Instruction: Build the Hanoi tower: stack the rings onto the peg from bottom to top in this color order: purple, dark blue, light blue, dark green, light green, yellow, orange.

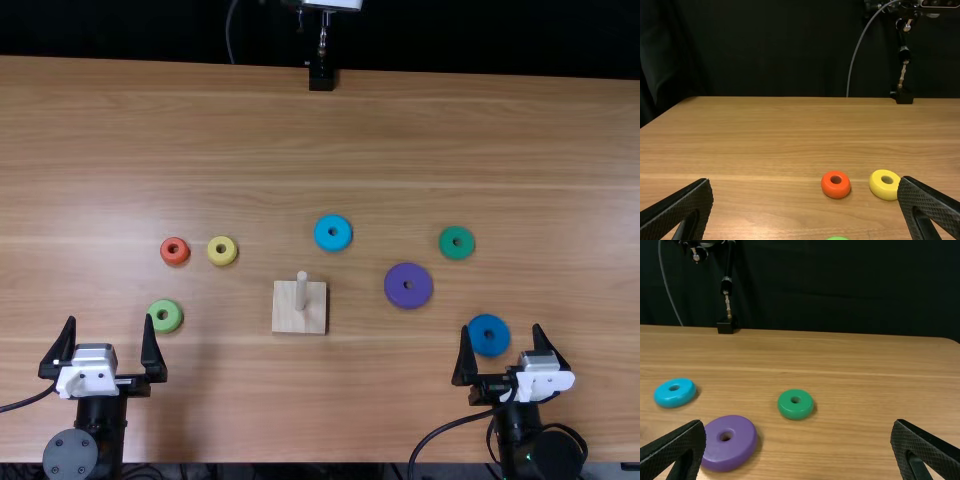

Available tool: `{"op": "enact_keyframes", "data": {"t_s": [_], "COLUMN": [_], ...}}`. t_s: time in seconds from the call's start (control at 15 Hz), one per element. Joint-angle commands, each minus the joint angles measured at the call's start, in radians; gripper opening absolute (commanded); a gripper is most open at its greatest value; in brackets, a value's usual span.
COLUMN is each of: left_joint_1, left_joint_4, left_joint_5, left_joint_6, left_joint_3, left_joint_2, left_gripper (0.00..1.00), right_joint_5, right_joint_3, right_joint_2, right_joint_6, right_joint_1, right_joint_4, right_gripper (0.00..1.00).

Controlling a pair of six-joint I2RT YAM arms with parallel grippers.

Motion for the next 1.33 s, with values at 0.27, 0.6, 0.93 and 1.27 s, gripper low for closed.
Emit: {"op": "enact_keyframes", "data": {"t_s": [0.27, 0.6, 0.93, 1.27], "left_joint_1": [0.01, 0.01, 0.01, 0.01], "left_joint_4": [-0.04, -0.04, -0.04, -0.04], "left_joint_5": [0.017, 0.017, 0.017, 0.017], "left_joint_6": [0.011, 0.011, 0.011, 0.011], "left_joint_3": [-0.033, -0.033, -0.033, -0.033], "left_joint_2": [-0.007, -0.007, -0.007, -0.007], "left_gripper": [1.0, 1.0, 1.0, 1.0], "right_joint_5": [-0.015, -0.015, -0.002, 0.068], "right_joint_3": [-0.005, -0.005, -0.007, 0.076], "right_joint_2": [-0.007, -0.007, -0.007, -0.007], "right_joint_6": [0.006, 0.006, 0.017, 0.017], "right_joint_1": [0.018, 0.018, 0.018, 0.018], "right_joint_4": [-0.004, -0.006, -0.004, 0.009], "right_gripper": [1.0, 1.0, 1.0, 1.0]}}
